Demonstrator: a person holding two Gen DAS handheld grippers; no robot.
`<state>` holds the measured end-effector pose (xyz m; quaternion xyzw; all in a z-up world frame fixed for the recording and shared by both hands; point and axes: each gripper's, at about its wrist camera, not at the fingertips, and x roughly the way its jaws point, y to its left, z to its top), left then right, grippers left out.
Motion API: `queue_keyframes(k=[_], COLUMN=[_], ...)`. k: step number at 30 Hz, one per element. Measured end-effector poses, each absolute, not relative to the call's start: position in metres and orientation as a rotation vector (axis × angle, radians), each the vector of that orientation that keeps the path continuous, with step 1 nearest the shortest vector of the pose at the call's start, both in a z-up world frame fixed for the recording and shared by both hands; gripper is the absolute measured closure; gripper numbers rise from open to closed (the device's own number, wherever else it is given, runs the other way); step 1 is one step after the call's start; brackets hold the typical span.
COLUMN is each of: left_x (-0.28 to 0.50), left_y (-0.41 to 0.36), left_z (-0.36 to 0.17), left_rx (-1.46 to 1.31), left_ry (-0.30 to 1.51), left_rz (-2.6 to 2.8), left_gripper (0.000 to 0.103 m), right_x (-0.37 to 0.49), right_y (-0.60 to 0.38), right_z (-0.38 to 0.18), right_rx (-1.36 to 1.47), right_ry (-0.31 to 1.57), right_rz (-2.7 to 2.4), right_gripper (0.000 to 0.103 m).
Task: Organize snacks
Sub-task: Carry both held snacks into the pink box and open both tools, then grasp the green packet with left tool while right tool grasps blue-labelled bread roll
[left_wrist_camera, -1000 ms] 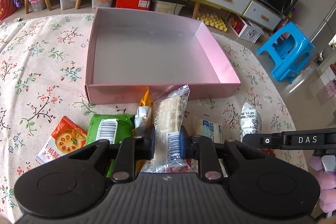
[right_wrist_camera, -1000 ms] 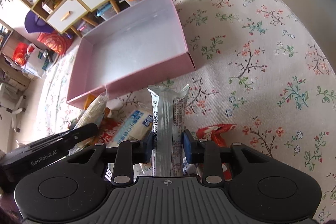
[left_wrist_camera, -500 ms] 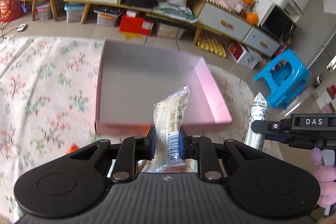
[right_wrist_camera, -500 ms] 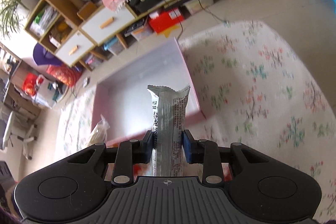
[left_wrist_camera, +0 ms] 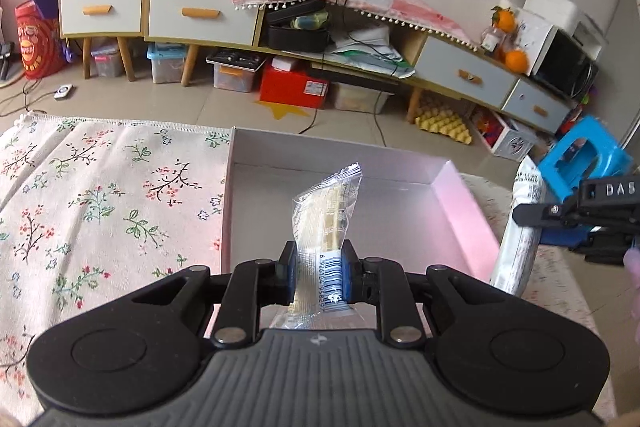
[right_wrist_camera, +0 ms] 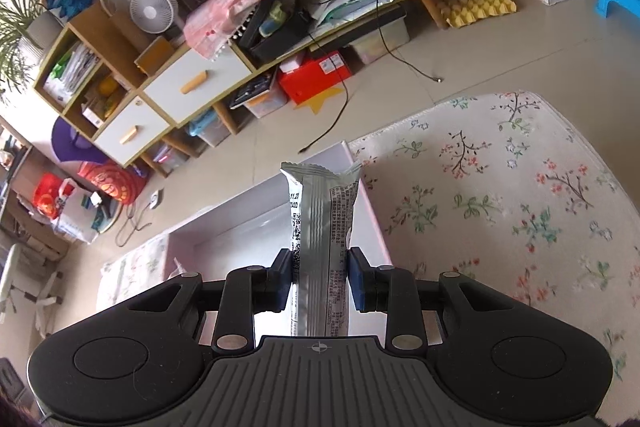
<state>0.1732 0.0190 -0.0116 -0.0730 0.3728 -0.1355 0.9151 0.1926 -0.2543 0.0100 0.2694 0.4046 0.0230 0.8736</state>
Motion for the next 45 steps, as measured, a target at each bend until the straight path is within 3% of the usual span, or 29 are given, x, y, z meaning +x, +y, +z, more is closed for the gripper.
queue_keyframes(k=[18,21,26,31,35,39,45], left_x=[0.185,0.183,0.181,0.173,0.162,0.150,0.132], left_y=[0.016,0.015,0.013,0.013,0.014,0.016,0.017], left_z=[-0.031,-0.030,-0.024,-0.015,-0.007,-0.001,0.004], left_rx=[-0.062,-0.050,-0.045,-0.045,-0.047,-0.047,-0.021], left_ry=[0.778,0.775,0.784,0.790,0.793,0.800,0.825], left_rz=[-0.251,-0.253,-0.264,-0.281,-0.293,-0.295,-0.289], left_gripper=[0.082,0.072,0.050,0.034,0.022,0.016,0.007], right_x=[0.233,0.232,0.228,0.213,0.196,0.179,0.149], right_y=[-0.227,-0.227,-0.227,-0.227,-0.230,-0.232,-0.234], right_z=[-0.022,-0.020,-0.013,-0.001,0.010,0.018,0.022], right_rx=[0.458,0.483,0.490,0.490,0.506,0.505,0.509], right_ry=[0.903,0.898,0.903,0.895,0.888,0.890,0.902], right_rz=[0.049,0.069,0.079,0.098,0.112,0.119,0.137], right_gripper=[0.071,0.071,0.061,0.036,0.028,0.019,0.016])
